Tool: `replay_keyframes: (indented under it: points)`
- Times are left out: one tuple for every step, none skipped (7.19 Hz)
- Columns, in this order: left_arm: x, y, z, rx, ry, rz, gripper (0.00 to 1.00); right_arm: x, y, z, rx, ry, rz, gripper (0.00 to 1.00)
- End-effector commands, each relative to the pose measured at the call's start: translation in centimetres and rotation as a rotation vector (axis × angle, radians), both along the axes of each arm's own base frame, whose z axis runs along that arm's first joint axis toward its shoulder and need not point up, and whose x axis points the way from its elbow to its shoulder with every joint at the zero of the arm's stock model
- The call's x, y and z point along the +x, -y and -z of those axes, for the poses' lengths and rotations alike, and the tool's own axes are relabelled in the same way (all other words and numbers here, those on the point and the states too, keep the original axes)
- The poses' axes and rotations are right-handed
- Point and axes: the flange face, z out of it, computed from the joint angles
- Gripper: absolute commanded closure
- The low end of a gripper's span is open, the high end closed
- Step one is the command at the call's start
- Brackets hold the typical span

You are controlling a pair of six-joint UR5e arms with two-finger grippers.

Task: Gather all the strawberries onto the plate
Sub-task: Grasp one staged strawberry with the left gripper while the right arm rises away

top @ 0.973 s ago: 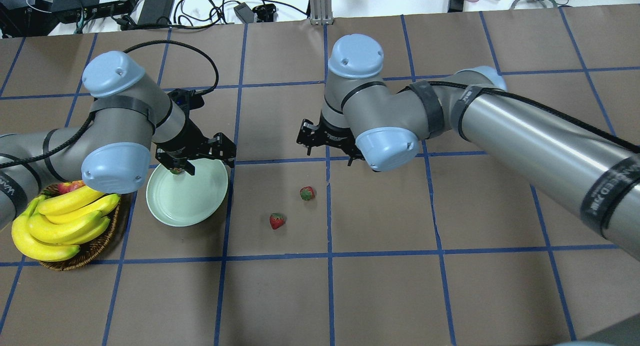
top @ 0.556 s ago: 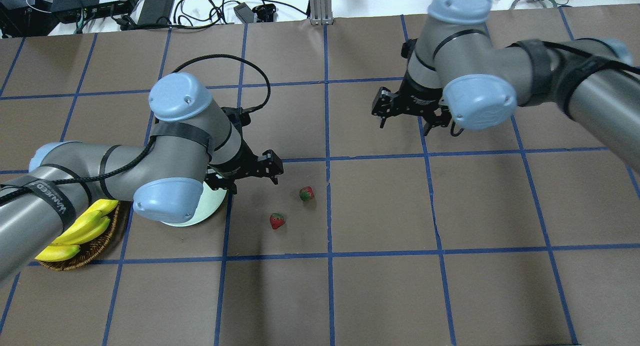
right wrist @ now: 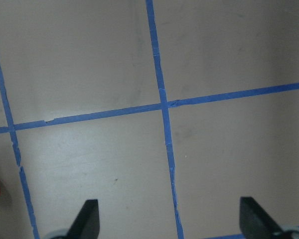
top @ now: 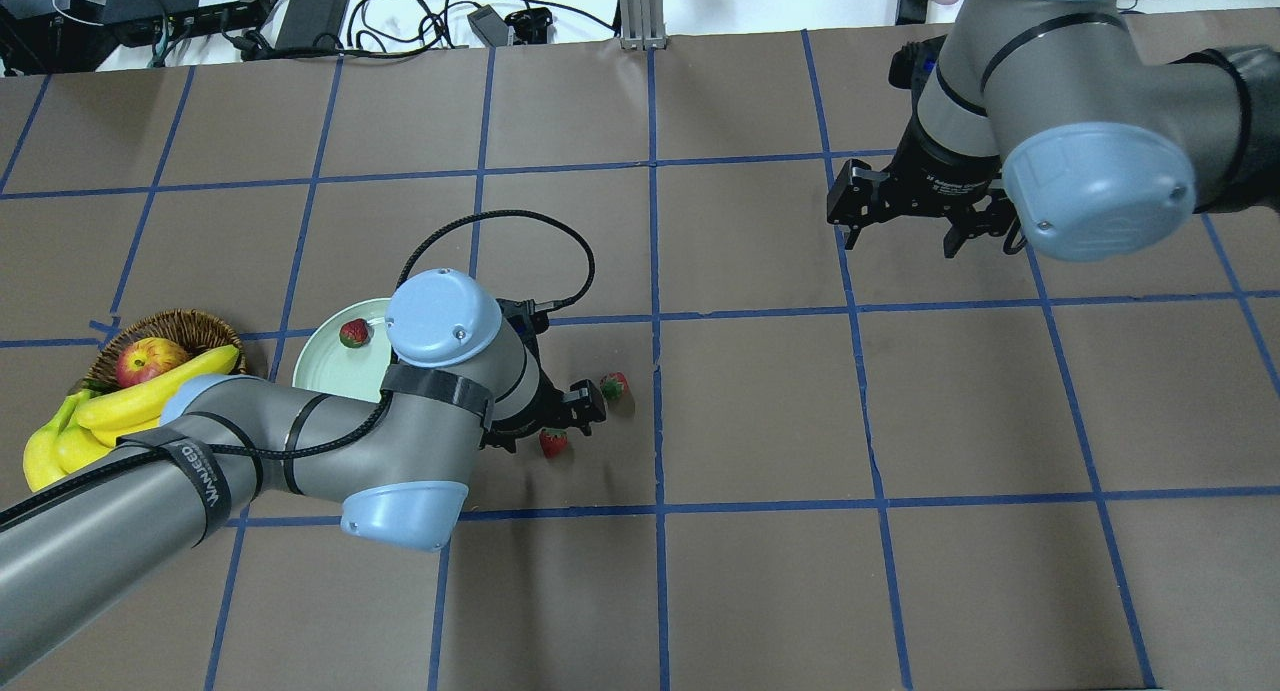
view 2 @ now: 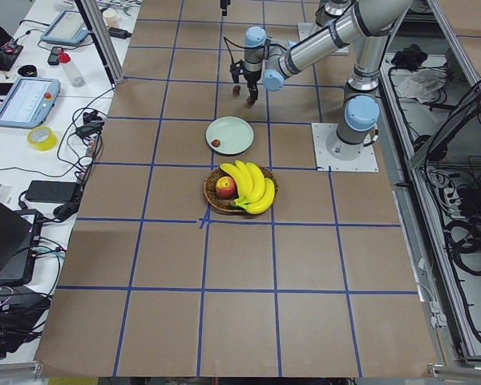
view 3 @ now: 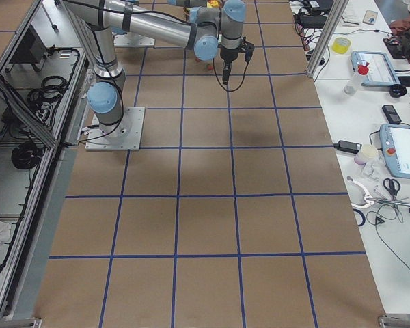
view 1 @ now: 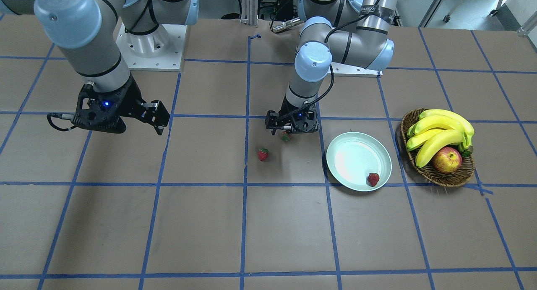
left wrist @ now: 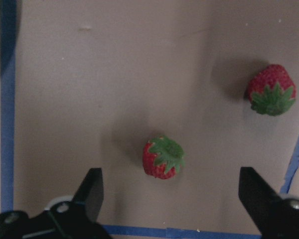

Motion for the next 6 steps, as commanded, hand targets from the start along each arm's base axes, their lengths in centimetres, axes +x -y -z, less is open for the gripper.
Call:
replay_keyframes:
  points:
    - [0.0, 0.1, 1.8, 0.011, 0.015, 0.004, 0.13, 0.1, -1.9, -4.9, -0.055, -0.009, -0.011, 0.00]
    - [0.0, 0.2, 2.0, 0.014, 0.021, -0.002, 0.27, 0.0, -1.3, -6.6, -0.095, -0.009, -0.012, 0.00]
    - [0.0, 0.2, 2.0, 0.014, 0.021, 0.000, 0.31, -0.2, -1.2, -6.8, -0.092, -0.017, -0.008, 0.00]
    - [0.0, 0.1, 2.0, 0.016, 0.021, 0.001, 0.58, -0.4, -1.6, -6.7, -0.068, -0.039, -0.006, 0.00]
    - [0.0, 0.1, 2.0, 0.015, 0.021, 0.004, 0.83, -0.3, -1.8, -7.6, -0.081, -0.037, -0.007, 0.00]
    - [0.0, 0.3, 1.9, 0.011, 0.022, 0.009, 1.00, -0.4, -2.3, -8.1, -0.078, -0.032, -0.008, 0.00]
